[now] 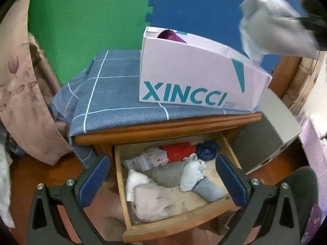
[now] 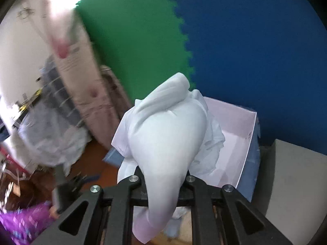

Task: Take underwear out of drawer
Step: 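Carry the white bra with the right tool into the box and release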

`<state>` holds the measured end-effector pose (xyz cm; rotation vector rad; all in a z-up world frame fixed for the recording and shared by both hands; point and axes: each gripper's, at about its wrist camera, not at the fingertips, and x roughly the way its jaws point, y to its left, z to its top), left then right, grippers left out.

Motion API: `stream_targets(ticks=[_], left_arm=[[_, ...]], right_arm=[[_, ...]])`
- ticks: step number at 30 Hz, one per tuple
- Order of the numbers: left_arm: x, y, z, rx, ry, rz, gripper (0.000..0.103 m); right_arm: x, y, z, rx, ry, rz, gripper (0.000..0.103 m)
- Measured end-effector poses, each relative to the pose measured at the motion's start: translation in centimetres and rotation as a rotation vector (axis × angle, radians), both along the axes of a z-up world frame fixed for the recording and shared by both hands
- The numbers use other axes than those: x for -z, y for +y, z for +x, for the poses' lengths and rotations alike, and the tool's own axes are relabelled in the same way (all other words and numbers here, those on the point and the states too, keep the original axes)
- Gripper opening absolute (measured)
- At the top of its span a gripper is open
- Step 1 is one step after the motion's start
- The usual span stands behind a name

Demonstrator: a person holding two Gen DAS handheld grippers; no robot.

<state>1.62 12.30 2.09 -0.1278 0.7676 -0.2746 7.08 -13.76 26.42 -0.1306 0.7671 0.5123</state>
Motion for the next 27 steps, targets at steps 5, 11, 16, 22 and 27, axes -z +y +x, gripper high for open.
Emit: stream_targets(ticks=[5, 11, 16, 22, 27], left_arm=[[-0.2, 0.3, -0.1, 0.009, -0.021, -0.05, 0.102], [-0.2, 0.9, -0.3, 0.036, -0.034, -0.158, 0.102], [0.0, 1.5, 0.0, 0.023, -0.015, -0.189, 0.102], [-0.1, 0.1, -0.4, 0.054, -0.037, -0.089, 0.102], [0.1, -1.0, -0.5, 0.068, -0.047, -0.019, 0.103]], right_arm=[[4.0, 0.3, 8.8, 0.128, 0.056, -0.044, 0.013], [7.8, 1.5, 14.1, 0.199, 0.126, -0.137, 0.013], [10.5, 3.4, 16.6, 0.214, 0.171, -0.212, 0.015], [11.7, 5.9, 17.2, 0.22, 0.195, -0.268, 0.041], [11.3, 5.3, 16.1, 0.227, 0.14, -0.267, 0.06]])
